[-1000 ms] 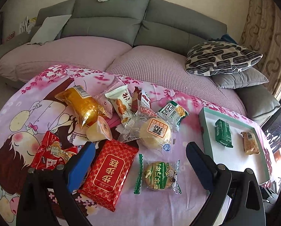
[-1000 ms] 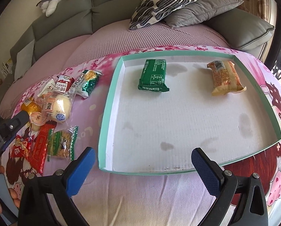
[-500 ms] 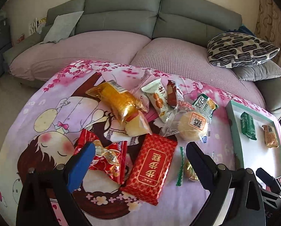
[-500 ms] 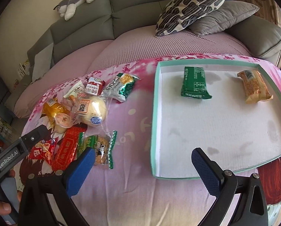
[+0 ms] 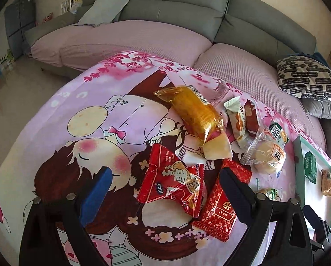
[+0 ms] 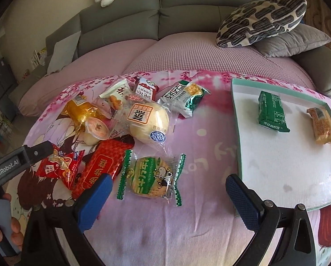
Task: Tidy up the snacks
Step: 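Grasp the red 'nice' packet with the left gripper while the right gripper grasps the green-and-white cake packet, then carry the red packet and the cake packet over the teal tray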
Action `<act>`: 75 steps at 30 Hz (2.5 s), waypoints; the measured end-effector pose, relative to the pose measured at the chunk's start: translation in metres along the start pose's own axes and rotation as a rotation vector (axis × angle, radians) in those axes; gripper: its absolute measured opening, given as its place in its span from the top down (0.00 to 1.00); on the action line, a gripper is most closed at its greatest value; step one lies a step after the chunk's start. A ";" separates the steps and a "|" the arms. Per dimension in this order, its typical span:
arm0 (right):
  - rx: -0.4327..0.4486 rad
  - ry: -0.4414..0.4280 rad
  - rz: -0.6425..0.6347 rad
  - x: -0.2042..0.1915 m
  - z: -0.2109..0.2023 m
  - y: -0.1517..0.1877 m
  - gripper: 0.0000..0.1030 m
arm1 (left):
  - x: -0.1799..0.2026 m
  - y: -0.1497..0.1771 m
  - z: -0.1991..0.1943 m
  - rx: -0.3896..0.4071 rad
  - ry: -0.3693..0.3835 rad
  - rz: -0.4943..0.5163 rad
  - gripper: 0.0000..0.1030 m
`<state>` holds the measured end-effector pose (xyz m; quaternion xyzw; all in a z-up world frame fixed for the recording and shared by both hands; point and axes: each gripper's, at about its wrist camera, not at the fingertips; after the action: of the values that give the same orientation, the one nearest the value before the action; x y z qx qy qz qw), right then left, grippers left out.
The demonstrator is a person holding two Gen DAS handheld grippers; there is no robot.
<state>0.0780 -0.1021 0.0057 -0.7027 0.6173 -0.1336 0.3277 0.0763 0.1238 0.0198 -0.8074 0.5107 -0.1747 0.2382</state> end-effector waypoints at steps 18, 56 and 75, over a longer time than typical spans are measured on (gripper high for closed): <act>-0.066 0.055 -0.047 -0.010 0.051 0.006 0.00 | 0.002 0.011 0.049 -0.111 0.003 -0.041 0.06; 0.041 0.053 -0.010 -0.006 -0.004 -0.004 0.43 | 0.018 -0.004 -0.019 0.071 0.113 -0.031 0.44; 0.079 0.087 0.121 0.050 -0.032 -0.008 0.43 | 0.100 0.008 -0.044 0.100 0.187 0.145 0.44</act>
<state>0.0750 -0.1593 0.0239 -0.6442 0.6664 -0.1682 0.3356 0.0891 0.0213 0.0554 -0.7358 0.5783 -0.2566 0.2414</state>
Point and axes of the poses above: each gripper's, at about its wrist camera, not at the fingertips, and z roughly the way its jaws point, x to its right, y to its underside, and after that the axes turned 7 degrees about -y, right-handed
